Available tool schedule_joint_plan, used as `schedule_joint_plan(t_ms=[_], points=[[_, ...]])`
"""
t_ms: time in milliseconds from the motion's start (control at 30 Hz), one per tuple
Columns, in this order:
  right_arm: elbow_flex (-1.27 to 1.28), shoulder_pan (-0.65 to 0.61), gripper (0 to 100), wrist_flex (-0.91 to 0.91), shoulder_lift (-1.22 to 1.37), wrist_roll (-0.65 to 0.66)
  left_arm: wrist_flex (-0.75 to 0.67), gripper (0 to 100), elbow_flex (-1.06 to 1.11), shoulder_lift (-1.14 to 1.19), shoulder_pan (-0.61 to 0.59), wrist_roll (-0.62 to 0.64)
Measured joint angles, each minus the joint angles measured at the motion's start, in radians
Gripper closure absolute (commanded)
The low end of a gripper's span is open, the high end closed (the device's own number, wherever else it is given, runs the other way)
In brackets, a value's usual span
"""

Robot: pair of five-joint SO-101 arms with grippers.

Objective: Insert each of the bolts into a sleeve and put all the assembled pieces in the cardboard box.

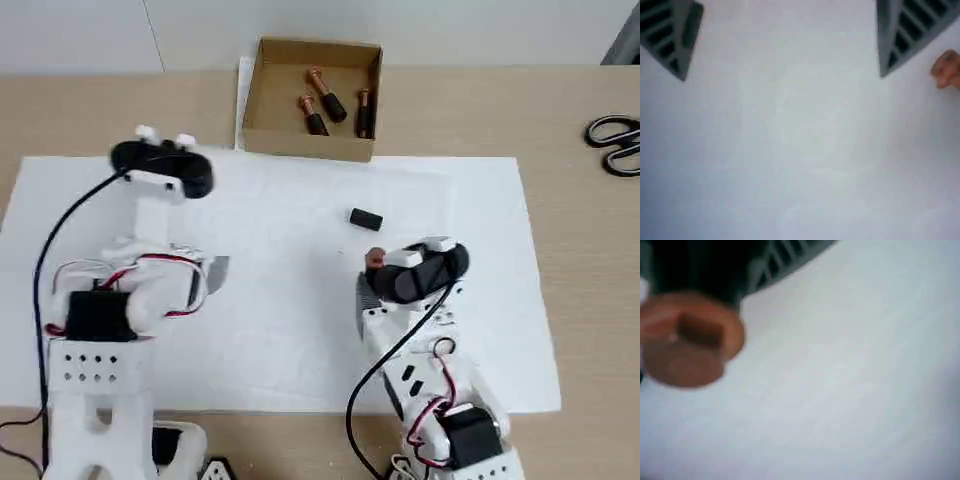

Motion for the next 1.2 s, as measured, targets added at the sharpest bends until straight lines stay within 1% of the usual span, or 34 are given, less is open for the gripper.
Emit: schedule_joint_plan(t_ms=[100, 167, 233, 367, 633, 767, 900, 1067, 1200], points=[[-0.048, 0.038, 99.5, -0.009, 0.074, 0.063, -0.012, 77, 0.034, 0.0, -0.048, -0.038], [-0.075, 0.068, 99.5, -0.051, 0.147, 0.101, -0.014, 77, 0.04, 0.0, -0.066, -0.044], [-0.13, 0.089, 99.5, -0.124, 0.253, 0.14, -0.014, 77, 0.044, 0.0, -0.071, -0.046], [-0.29, 0.121, 99.5, -0.293, 0.525, 0.167, -0.014, 77, 0.044, 0.0, -0.072, -0.048], [-0.717, 0.123, 99.5, -0.566, 1.186, 0.166, -0.014, 77, 0.048, 0.0, -0.072, -0.048], [-0.962, 0.123, 99.5, -0.69, 1.505, 0.103, -0.014, 77, 0.048, 0.0, -0.072, -0.048], [-1.211, 0.123, 99.5, -0.806, 1.811, 0.087, -0.014, 77, 0.048, 0.0, -0.072, -0.048], [-1.505, 0.123, 99.5, -0.921, 2.171, 0.087, -0.014, 77, 0.048, 0.0, -0.072, -0.048], [-1.734, 0.123, 99.5, -0.939, 2.432, 0.087, -0.014, 77, 0.051, 0.0, -0.072, -0.048]])
